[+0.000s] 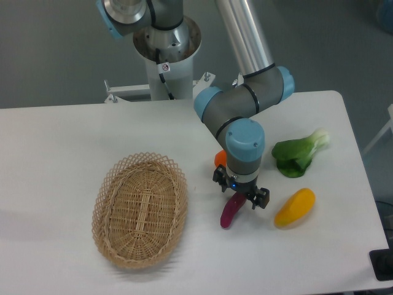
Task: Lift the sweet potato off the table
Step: 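Close the gripper on the end of the purple sweet potato, then lift the gripped sweet potato up off the table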
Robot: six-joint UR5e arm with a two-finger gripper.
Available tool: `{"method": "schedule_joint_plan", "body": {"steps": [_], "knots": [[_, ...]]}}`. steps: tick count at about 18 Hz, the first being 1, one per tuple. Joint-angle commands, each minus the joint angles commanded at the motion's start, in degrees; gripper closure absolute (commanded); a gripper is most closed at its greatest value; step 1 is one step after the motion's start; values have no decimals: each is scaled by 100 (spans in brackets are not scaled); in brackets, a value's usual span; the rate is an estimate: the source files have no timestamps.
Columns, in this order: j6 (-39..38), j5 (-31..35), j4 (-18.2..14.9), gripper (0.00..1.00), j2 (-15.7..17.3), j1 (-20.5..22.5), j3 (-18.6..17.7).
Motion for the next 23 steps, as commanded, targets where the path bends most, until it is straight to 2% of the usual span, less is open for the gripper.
{"method": "schedule_joint_plan", "body": {"steps": [1, 2, 3, 4, 5, 8, 13, 16, 17, 23], "knots": [[-9, 9, 26, 1, 0, -9, 0], [-61, 9, 87, 17, 0, -9, 0], [-105, 9, 131, 46, -9, -9, -9], [-97, 9, 149, 69, -9, -9, -9], [-88, 9, 150, 78, -9, -9, 0], [-79, 9, 150, 83, 0, -9, 0], [-35, 9, 150, 84, 44, 0, 35], [-9, 0, 36, 83, 289, 26, 262], [35, -17, -69, 83, 403, 61, 394], [167, -88, -1702, 82, 764, 114, 1545]]}}
